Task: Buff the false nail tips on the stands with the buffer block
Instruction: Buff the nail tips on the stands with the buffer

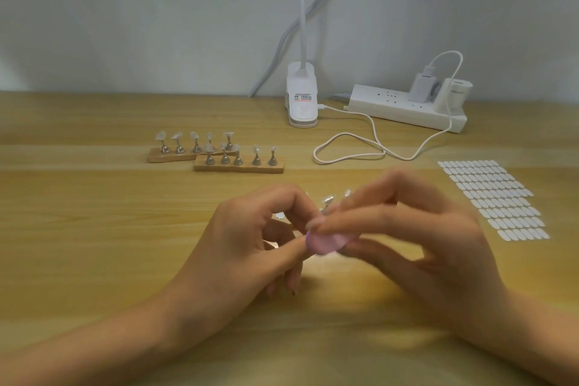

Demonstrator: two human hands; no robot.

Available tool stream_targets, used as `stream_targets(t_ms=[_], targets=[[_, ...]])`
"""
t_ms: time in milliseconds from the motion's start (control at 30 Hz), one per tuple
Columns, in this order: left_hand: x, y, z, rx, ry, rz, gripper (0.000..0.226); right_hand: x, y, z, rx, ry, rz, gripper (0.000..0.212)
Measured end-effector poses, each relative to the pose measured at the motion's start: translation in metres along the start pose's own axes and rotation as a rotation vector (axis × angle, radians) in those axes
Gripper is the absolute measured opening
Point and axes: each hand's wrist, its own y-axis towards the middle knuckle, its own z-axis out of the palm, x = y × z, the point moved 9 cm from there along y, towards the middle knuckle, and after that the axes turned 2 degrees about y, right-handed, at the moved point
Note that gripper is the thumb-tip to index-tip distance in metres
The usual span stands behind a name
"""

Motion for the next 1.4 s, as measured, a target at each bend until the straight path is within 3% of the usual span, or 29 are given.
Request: stream_targets(t_ms=[133,267,800,933,1067,1167,1300,1400], targets=[[0.001,-0.001,-0.004,-0.035,0.031,0.005,0.017,-0.008,0.001,-0.003,-0.024,0.026,0.064,0.019],[-0.008,-0.001,0.000,-0.023,0.075,0.063,0.018,-0.001,0.000,0.001,0.018,-0.005,0.000,0.019],[0.000,0.002,-0.005,-0.028,0.019,-0.005,0.022,-0.005,-0.002,-0.002,-0.016,0.024,0.057,0.019],[-0.002,0.003,-0.003,0.006,0.003,0.001,0.011,0.008,-0.004,0.009,0.058,0.002,-0.048,0.013],[-0.001,0.001,-0.004,-0.018,0.034,0.012,0.019,-0.008,-0.001,-0.005,-0.018,0.036,0.071,0.019],[-0.002,0.001,-0.003,0.012,0.015,0.022,0.012,0.008,-0.004,0.007,0.050,0.008,-0.041,0.015],[-0.003,0.001,-0.005,-0.024,0.053,0.030,0.016,-0.002,-0.002,-0.002,0.001,0.043,0.051,0.019],[-0.005,0.001,-0.003,0.000,0.034,0.036,0.011,0.009,-0.004,0.005,0.038,0.001,-0.034,0.015]])
